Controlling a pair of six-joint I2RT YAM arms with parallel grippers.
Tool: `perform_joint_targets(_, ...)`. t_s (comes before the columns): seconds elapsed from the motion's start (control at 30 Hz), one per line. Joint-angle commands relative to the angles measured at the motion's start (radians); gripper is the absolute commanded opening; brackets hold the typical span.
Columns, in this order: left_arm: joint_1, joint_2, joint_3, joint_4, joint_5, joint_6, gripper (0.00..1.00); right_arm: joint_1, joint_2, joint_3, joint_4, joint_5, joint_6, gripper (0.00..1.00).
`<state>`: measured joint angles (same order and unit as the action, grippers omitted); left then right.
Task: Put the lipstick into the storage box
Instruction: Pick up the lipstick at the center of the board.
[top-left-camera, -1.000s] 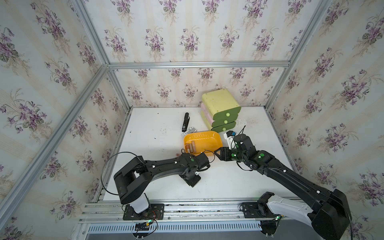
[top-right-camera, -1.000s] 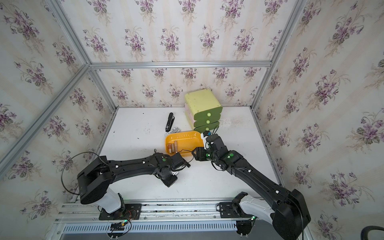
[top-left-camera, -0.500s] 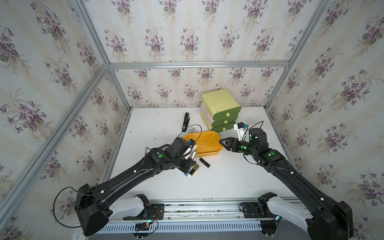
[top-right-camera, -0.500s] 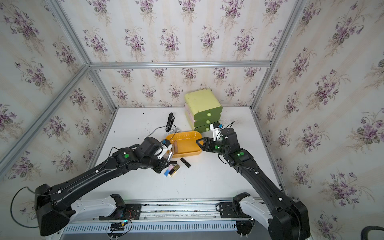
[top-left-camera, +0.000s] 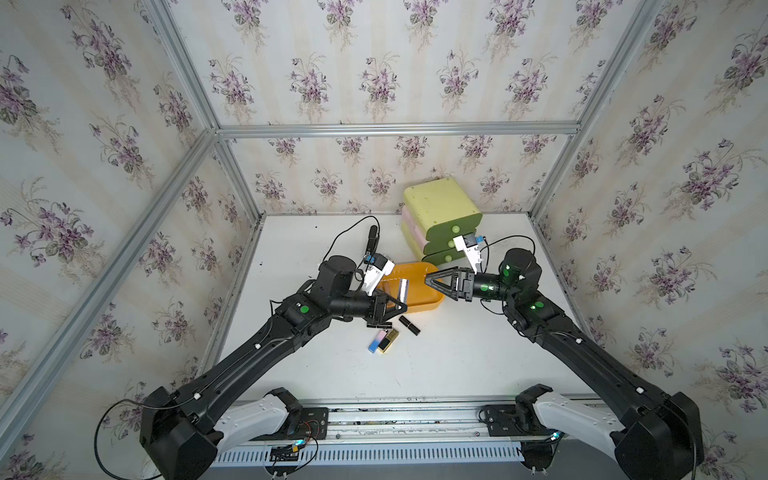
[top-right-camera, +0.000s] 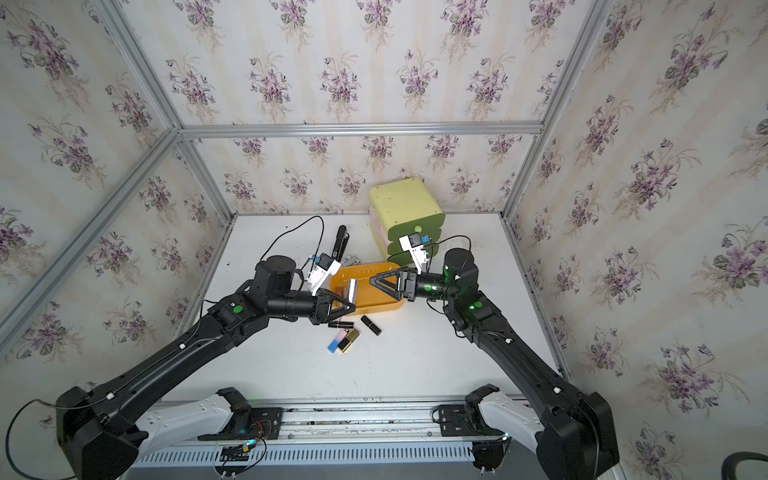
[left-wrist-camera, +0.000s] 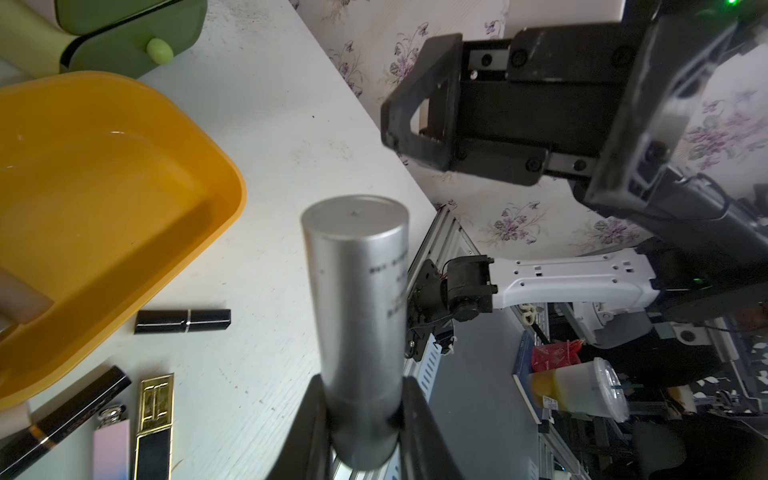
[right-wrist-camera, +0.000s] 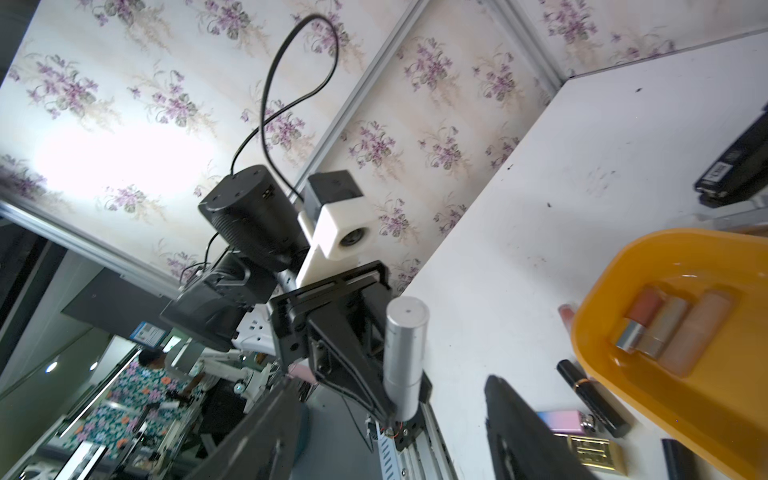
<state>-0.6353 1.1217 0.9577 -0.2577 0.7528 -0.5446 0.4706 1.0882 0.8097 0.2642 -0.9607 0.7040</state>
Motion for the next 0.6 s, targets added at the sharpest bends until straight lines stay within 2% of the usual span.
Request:
perform_joint_targets(0.0, 0.002, 0.011, 0.005, 0.127, 0.074, -0.056, 0.16, 0.042, 0.023, 0.025, -0.021, -0.011, -0.048, 0.73)
perform_joint_targets(0.13, 0.002, 0.013, 0.009, 0.124, 0.075, -0.06, 0.16, 0.06, 0.036, 0.034, -0.015, 0.011, -0.046, 0.73)
perform_joint_targets(0.23, 0.003, 0.01, 0.006, 0.121, 0.076, -0.061, 0.16, 0.115, 0.048, 0.036, -0.001, 0.02, -0.04, 0.72)
perform_joint_targets(0.57, 0.002, 0.003, -0.005, 0.109, 0.077, -0.052, 0.16, 0.177, 0.085, 0.049, 0.009, 0.068, -0.041, 0.61)
